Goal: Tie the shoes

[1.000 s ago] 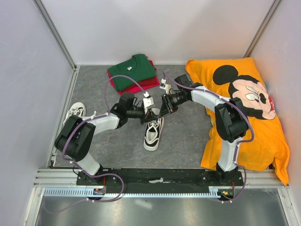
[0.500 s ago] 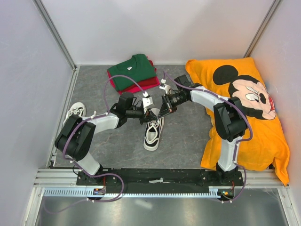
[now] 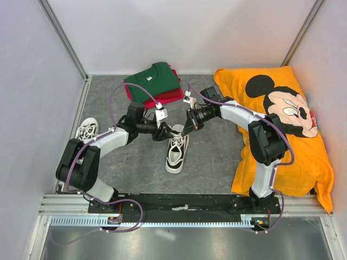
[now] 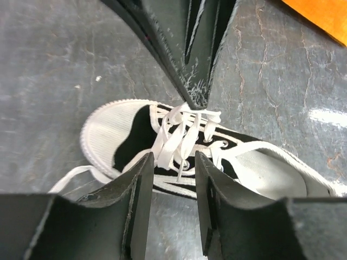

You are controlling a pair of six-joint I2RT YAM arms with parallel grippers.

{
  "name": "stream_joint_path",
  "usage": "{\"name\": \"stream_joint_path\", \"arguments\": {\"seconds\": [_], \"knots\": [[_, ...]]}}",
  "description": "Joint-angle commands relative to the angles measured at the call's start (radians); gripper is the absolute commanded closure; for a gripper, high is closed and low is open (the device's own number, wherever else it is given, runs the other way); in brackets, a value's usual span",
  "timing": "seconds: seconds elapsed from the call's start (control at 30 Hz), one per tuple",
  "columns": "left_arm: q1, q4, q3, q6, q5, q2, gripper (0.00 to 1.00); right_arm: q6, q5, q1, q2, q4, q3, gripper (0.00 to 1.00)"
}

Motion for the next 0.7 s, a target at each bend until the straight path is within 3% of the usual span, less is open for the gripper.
{"name": "stream_joint_path", "arguments": {"seconds": [0.0, 0.3, 0.37, 0.5, 0.67], "knots": [[0.000, -0.154, 0.039, 0.243, 0.026, -0.087, 0.56, 0.004, -0.010, 0.011, -0.045, 0.033, -0.005, 1.00], [-0.034, -0.159, -0.007, 0.554, 0.063, -0.150, 0.51, 0.026, -0.034, 0.040, -0.044, 0.050, -0.002, 1.00], [-0.043, -0.159, -0.025, 0.613, 0.062, -0.164, 0.52, 0.029, -0.042, 0.046, -0.042, 0.053, -0.002, 1.00], [-0.073, -0.159, -0.117, 0.916, 0.071, -0.222, 0.57, 0.043, -0.050, 0.049, -0.024, 0.056, 0.000, 1.00], [-0.095, -0.133, -0.179, 1.061, 0.020, -0.250, 0.61, 0.047, -0.048, 0.062, -0.015, 0.056, 0.008, 1.00]]}}
